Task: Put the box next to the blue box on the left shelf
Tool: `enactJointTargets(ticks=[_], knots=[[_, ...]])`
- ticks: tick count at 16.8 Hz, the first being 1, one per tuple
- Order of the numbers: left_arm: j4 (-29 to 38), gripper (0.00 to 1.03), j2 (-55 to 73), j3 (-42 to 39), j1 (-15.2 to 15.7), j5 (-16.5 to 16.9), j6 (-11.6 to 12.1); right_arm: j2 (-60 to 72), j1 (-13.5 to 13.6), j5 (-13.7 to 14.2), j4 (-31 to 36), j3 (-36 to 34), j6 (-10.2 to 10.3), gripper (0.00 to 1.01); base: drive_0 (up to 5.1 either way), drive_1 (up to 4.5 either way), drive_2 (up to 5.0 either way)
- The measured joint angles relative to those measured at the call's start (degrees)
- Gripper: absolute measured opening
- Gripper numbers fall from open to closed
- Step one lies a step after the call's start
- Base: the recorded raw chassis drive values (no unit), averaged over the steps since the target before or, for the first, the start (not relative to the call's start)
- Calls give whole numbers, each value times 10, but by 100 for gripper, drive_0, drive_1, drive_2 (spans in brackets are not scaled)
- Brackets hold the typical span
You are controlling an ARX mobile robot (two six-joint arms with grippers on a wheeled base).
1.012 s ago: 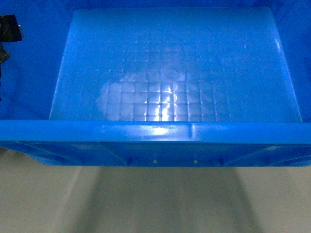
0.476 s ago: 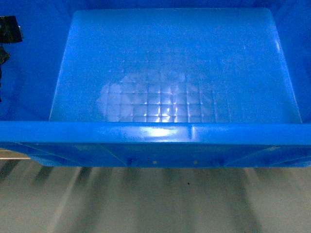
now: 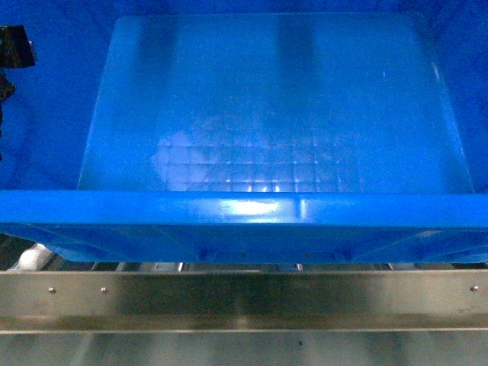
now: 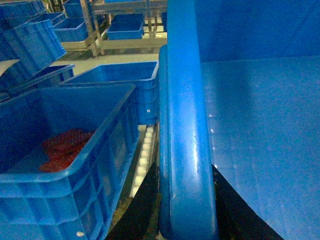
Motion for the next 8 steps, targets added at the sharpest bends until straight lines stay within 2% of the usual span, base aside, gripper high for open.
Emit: enactJointTargets(ticks=[8], knots=[[1,17,2,0,0,0,0,0,0,0,-1,0,0,21,3,425,-420]])
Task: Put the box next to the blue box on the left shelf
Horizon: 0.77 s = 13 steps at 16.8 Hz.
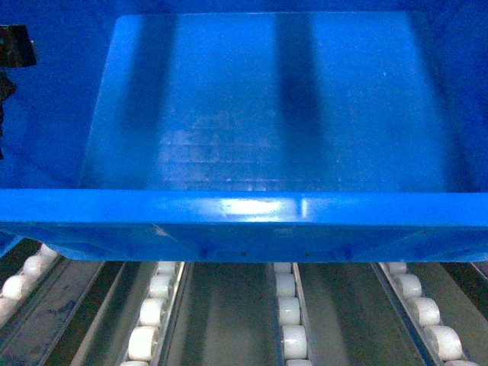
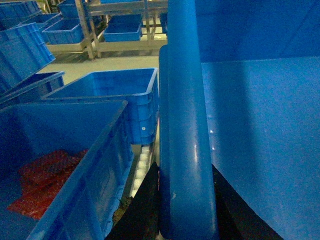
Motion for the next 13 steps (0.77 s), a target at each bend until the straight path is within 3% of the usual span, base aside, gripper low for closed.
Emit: enactJointTargets(ticks=[1,13], knots=[[0,17,0,0,0,0,0,0,0,0,1,0,0,21,0,423,-422],[0,17,0,0,0,0,0,0,0,0,0,0,0,21,0,0,0]])
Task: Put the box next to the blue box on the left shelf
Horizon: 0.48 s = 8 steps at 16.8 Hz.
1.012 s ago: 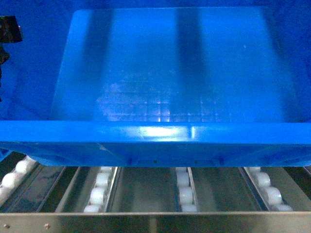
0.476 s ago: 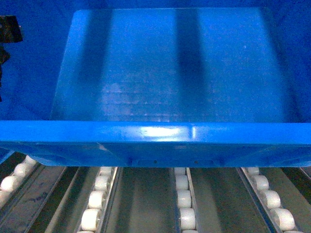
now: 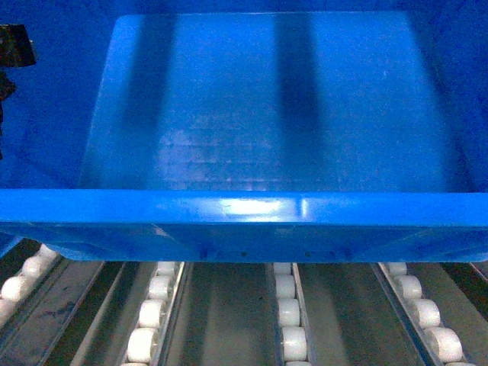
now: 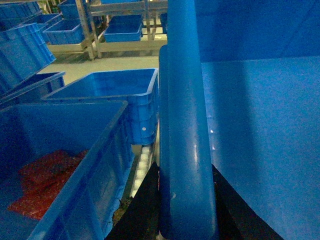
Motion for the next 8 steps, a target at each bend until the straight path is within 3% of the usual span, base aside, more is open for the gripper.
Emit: enactJointTargets(ticks=[8], knots=[[0,17,0,0,0,0,0,0,0,0,0,0,0,21,0,0,0]])
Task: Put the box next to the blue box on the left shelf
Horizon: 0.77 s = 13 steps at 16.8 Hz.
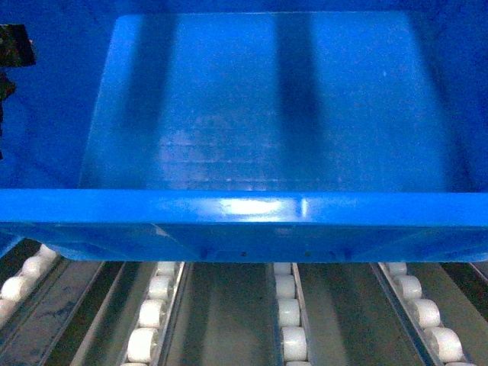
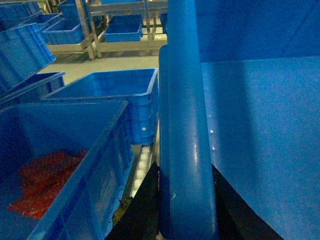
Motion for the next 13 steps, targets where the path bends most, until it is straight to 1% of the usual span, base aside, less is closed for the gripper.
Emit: enactJointTargets(ticks=[10,11,12,13], knots=[[0,17,0,0,0,0,0,0,0,0,0,0,0,21,0,0,0],[0,17,0,0,0,0,3,-14,-7,-21,-71,15,7,21,0,0,0],[-43,17,-7,3,-1,-7,0,-31,-12,-56,-149,38,9,21,0,0,0],[-118,17,-18,20,-3,-16,-12,-38,-13,-67,-189,48,4,21,0,0,0]])
